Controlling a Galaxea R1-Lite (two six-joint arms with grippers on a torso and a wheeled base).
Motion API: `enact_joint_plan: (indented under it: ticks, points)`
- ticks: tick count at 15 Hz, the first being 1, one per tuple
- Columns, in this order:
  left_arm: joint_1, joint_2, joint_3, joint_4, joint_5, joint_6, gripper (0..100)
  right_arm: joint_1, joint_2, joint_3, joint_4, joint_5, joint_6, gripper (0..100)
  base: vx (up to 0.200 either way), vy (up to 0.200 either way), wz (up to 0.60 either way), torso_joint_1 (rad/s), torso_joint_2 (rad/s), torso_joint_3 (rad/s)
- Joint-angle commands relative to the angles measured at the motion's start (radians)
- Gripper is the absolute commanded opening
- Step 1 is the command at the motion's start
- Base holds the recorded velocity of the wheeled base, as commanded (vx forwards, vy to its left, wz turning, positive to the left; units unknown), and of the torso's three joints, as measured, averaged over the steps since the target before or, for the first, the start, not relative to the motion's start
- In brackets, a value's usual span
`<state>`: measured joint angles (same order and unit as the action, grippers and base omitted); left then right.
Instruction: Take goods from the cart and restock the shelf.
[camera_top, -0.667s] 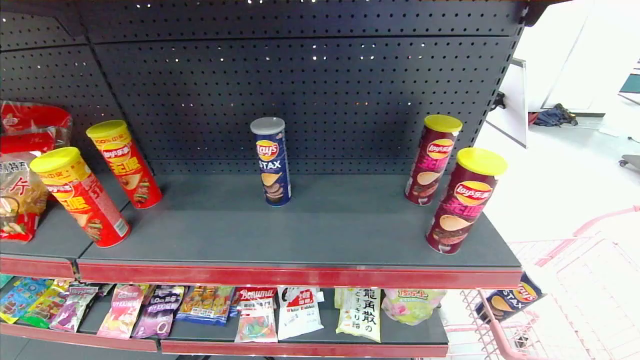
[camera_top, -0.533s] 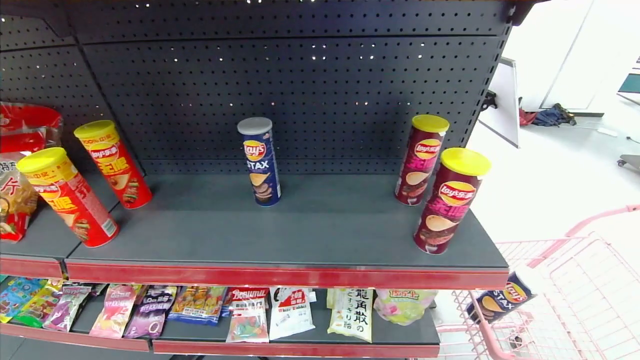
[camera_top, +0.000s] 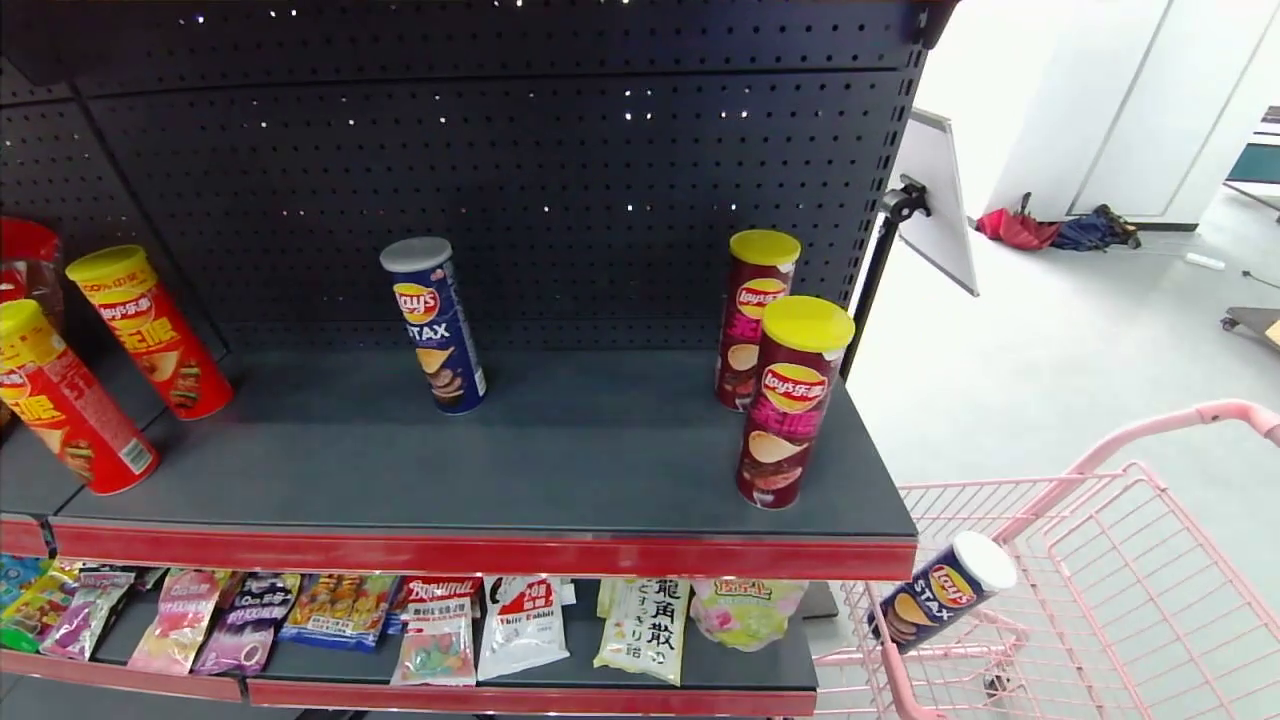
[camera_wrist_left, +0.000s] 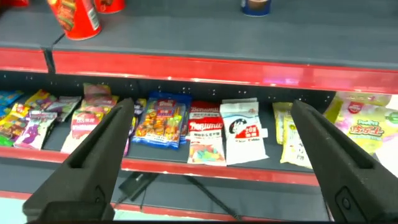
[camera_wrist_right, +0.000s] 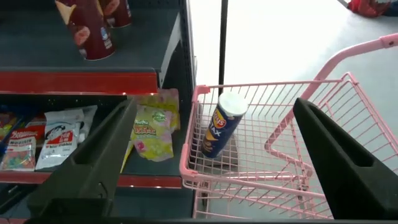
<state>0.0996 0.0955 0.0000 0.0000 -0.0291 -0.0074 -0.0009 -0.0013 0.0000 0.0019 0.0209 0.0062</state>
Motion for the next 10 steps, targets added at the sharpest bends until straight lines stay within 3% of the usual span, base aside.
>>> enact_joint_plan:
  ticks: [1, 10]
  points:
    - [0.0, 0.001, 0.0, 0.0, 0.0, 0.0, 100, -0.001, 0.001, 0.0, 0.0, 0.001, 0.0, 100, 0.0, 0.0, 0.0, 0.0, 0.0, 0.0]
    - [0.0, 0.001, 0.0, 0.0, 0.0, 0.0, 100, -0.001, 0.001, 0.0, 0.0, 0.001, 0.0, 100, 0.0, 0.0, -0.6, 0.001, 0.0, 0.001]
